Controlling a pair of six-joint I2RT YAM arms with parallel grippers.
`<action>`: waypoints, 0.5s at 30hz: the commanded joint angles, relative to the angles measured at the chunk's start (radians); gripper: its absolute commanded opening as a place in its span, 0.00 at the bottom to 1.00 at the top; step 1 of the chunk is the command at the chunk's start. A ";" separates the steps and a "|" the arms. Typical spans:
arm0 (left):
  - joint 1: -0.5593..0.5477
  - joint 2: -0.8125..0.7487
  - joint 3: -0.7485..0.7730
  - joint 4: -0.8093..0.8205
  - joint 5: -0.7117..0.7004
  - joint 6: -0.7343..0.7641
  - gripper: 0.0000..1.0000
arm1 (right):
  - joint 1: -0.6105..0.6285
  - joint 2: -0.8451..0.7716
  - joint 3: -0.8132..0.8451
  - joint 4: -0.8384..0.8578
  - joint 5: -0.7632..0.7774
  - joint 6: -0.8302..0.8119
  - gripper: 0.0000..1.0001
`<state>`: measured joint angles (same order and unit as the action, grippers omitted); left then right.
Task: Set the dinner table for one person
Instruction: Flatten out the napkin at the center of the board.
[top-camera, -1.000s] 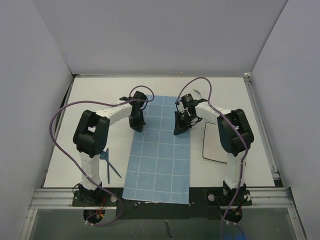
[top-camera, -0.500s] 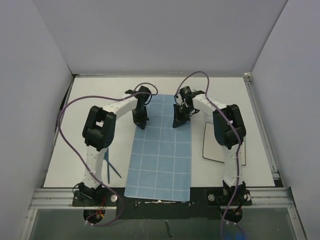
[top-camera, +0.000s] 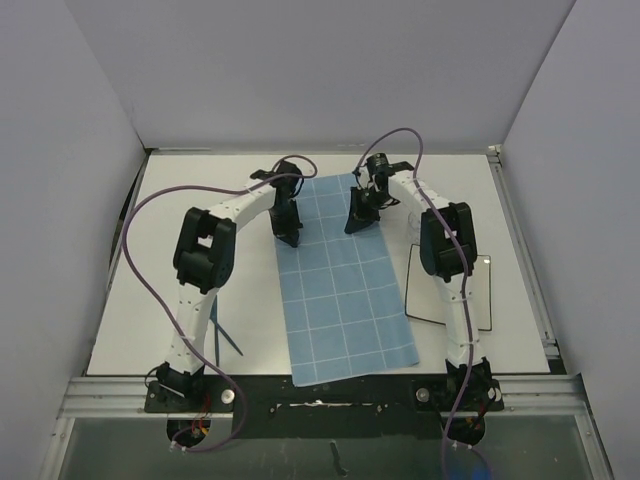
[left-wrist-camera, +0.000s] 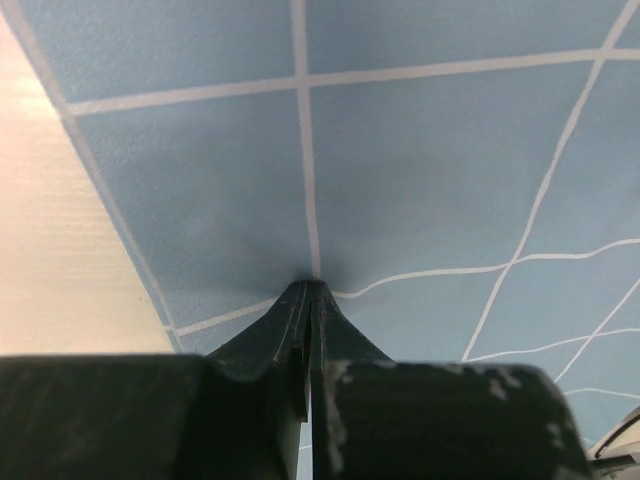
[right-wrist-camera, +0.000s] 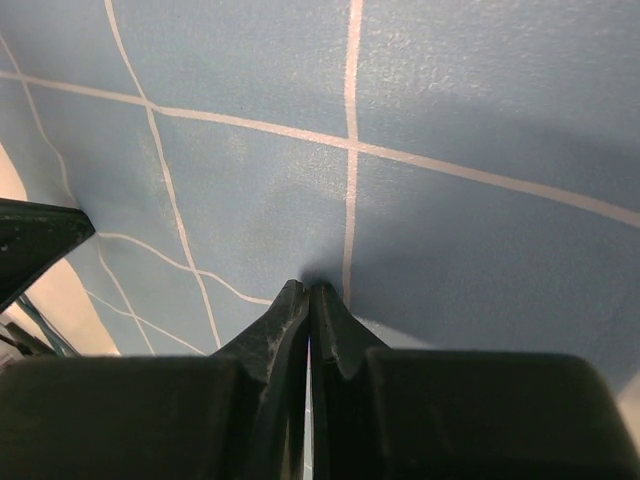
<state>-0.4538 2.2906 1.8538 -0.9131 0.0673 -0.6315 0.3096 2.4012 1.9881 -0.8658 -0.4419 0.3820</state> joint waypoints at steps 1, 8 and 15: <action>0.017 0.129 0.071 0.135 -0.003 0.007 0.00 | -0.038 0.136 0.090 0.078 0.115 -0.054 0.00; 0.063 0.190 0.186 0.084 -0.002 0.022 0.00 | -0.046 0.151 0.104 0.084 0.081 -0.046 0.00; 0.166 0.179 0.154 0.076 0.020 0.012 0.00 | -0.028 0.135 0.051 0.110 0.066 -0.034 0.00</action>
<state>-0.3775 2.4050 2.0331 -0.9073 0.1795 -0.6319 0.2756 2.4794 2.0953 -0.8772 -0.5327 0.3813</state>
